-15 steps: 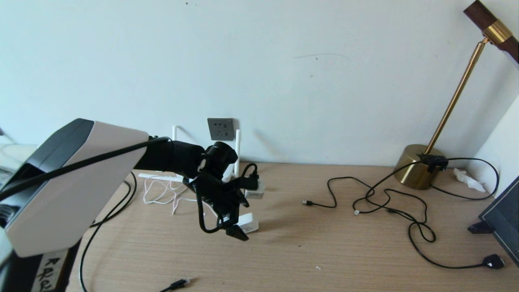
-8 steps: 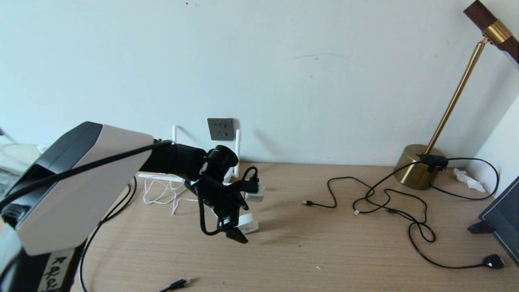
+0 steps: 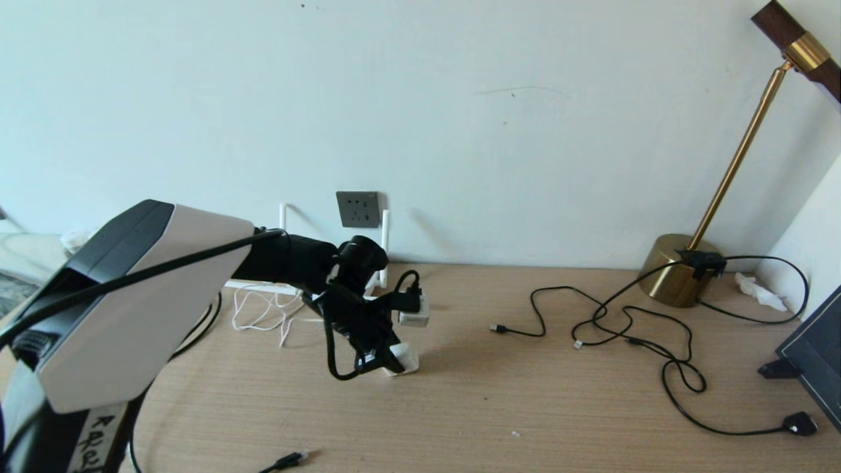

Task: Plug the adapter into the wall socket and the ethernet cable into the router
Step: Pick up plug, then align plug and socket

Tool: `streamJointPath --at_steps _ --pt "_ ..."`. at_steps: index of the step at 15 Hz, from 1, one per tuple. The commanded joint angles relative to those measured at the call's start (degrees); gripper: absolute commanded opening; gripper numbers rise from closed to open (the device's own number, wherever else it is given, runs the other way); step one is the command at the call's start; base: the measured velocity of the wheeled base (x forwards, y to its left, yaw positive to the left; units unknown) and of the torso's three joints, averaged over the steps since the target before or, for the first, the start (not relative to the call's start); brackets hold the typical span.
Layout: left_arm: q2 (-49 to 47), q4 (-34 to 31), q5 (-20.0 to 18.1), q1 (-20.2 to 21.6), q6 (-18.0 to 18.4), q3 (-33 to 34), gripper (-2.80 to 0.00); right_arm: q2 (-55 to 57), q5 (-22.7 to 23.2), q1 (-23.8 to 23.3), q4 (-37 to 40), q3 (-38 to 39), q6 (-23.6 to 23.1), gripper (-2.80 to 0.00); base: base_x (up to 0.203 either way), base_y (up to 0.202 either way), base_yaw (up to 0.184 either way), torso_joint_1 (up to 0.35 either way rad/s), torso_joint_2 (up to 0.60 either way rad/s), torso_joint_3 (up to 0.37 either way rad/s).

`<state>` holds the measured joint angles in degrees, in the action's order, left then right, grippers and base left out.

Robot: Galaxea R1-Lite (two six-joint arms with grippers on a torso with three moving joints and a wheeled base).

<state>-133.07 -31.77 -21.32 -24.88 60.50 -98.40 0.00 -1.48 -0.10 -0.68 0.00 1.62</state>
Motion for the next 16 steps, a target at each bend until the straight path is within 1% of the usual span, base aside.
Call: streamJointPath --at_steps 1,5,7,8,9,11,14,16 --pt "1.5 -0.2 -0.1 0.0 0.3 0.9 -2.80 0.0 0.0 0.0 0.0 0.0 0.0 -2.80 0.000 0.000 0.000 0.000 0.00 0.000" --pt "6.0 0.1 -0.3 0.6 0.3 5.5 -2.80 0.0 0.0 0.0 0.0 0.0 0.0 -2.80 0.000 0.000 0.000 0.000 0.00 0.000" --pt "11.6 0.1 -0.9 2.1 0.3 9.5 -2.80 0.0 0.0 0.0 0.0 0.0 0.0 -2.80 0.000 0.000 0.000 0.000 0.00 0.000" --pt "15.1 0.1 -2.2 3.3 0.3 12.4 -2.80 0.0 0.0 0.0 0.0 0.0 0.0 -2.80 0.000 0.000 0.000 0.000 0.00 0.000" --pt "19.0 0.1 -4.5 5.1 0.3 16.2 -2.80 0.0 0.0 0.0 0.0 0.0 0.0 -2.80 0.000 0.000 0.000 0.000 0.00 0.000" --pt "27.2 0.0 -10.8 9.3 0.2 23.8 -2.80 0.0 0.0 0.0 0.0 0.0 0.0 -2.80 0.000 0.000 0.000 0.000 0.00 0.000" --pt "40.8 -0.6 -21.8 16.2 0.1 35.1 -2.80 0.0 0.0 0.0 0.0 0.0 0.0 -2.80 0.000 0.000 0.000 0.000 0.00 0.000" --pt "50.5 -0.9 -28.1 22.8 -0.9 42.7 -2.80 0.0 0.0 0.0 0.0 0.0 0.0 -2.80 0.000 0.000 0.000 0.000 0.00 0.000"
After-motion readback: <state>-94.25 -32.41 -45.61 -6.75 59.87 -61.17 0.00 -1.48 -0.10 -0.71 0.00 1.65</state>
